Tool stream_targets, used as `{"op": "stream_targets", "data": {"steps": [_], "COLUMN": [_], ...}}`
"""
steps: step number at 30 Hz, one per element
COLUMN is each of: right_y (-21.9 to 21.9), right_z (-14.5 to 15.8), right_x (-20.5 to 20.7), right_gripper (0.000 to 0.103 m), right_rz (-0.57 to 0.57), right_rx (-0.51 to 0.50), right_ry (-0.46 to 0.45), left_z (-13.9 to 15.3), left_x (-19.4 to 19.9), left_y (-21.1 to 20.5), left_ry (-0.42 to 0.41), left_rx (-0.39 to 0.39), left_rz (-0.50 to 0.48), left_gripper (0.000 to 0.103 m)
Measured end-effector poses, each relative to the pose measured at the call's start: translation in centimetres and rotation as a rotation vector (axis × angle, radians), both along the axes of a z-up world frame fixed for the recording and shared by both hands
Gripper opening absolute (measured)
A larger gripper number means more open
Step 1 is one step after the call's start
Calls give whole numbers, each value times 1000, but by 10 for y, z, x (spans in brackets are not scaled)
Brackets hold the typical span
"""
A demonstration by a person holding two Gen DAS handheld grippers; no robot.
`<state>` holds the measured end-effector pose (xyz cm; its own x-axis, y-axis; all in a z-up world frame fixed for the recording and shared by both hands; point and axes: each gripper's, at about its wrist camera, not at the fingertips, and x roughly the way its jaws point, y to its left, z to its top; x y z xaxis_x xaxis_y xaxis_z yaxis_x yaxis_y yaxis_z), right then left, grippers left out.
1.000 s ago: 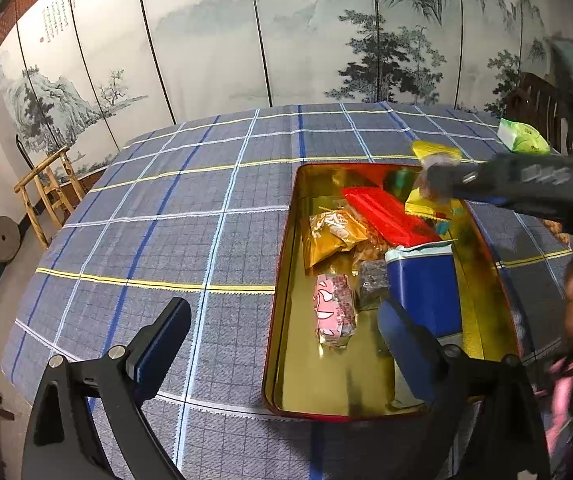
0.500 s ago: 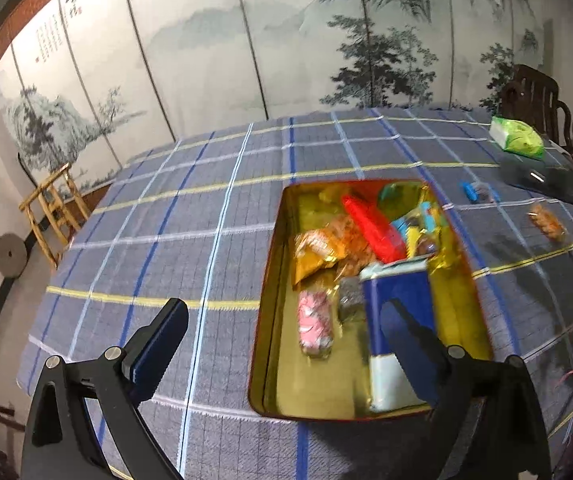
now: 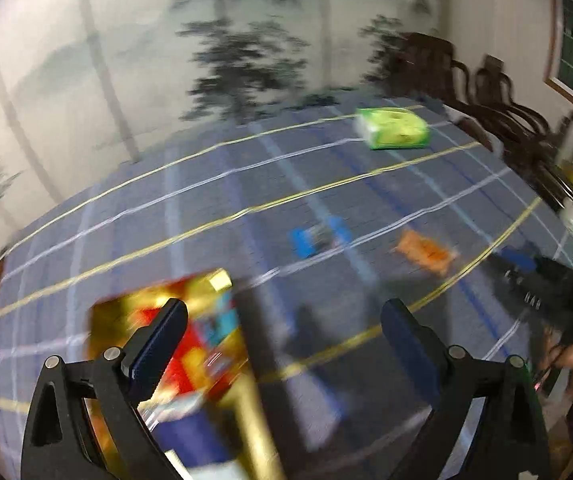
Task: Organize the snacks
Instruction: 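Grasp the blue-ended clear candy pack with the left gripper while the right gripper grasps the orange peanut packet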
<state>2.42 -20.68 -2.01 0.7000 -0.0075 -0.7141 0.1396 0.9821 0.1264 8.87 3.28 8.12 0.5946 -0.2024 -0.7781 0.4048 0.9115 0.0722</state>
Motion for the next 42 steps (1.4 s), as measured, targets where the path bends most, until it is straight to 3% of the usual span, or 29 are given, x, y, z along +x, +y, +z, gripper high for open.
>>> {"op": "stream_targets", "data": {"steps": [3, 7, 14, 18, 21, 22, 23, 24, 29, 32, 37, 39, 42], "right_y": [-12, -13, -20, -25, -22, -22, -22, -23, -26, -24, -1, 14, 30], "right_z": [-7, -16, -22, -22, -22, -22, -22, -23, -24, -22, -9, 0, 6], "right_x": [-1, -5, -7, -9, -10, -10, -9, -9, -7, -8, -2, 5, 19], "right_gripper": [39, 39, 39, 39, 39, 39, 39, 39, 39, 39, 42, 59, 62], "right_rz": [-5, 34, 64, 56, 62, 65, 62, 58, 48, 62, 216, 316, 391], "right_rx": [31, 65, 157, 193, 186, 188, 190, 195, 209, 203, 115, 61, -28], "right_ry": [-3, -5, -11, -25, -27, -23, -18, -13, -3, -12, -14, -25, -33], "left_z": [-15, -47, -93, -112, -124, -124, -122, -119, -112, -90, -57, -48, -34], "left_x": [28, 64, 114, 139, 151, 155, 156, 154, 109, 68, 3, -13, -40], "left_y": [-40, -71, -89, -88, -86, -83, -82, -82, -86, -75, -53, -47, -35], "left_ry": [-7, 80, 189, 256, 317, 360, 349, 347, 298, 306, 316, 295, 252], "left_rx": [85, 168, 291, 276, 248, 177, 172, 169, 212, 77, -101, -120, -134], "left_rz": [-153, -381, -509, -522, -524, -524, -510, -502, -387, -296, -194, -167, -115], "left_gripper": [96, 96, 95, 93, 76, 63, 52, 21, 20, 21, 21, 21, 21]}}
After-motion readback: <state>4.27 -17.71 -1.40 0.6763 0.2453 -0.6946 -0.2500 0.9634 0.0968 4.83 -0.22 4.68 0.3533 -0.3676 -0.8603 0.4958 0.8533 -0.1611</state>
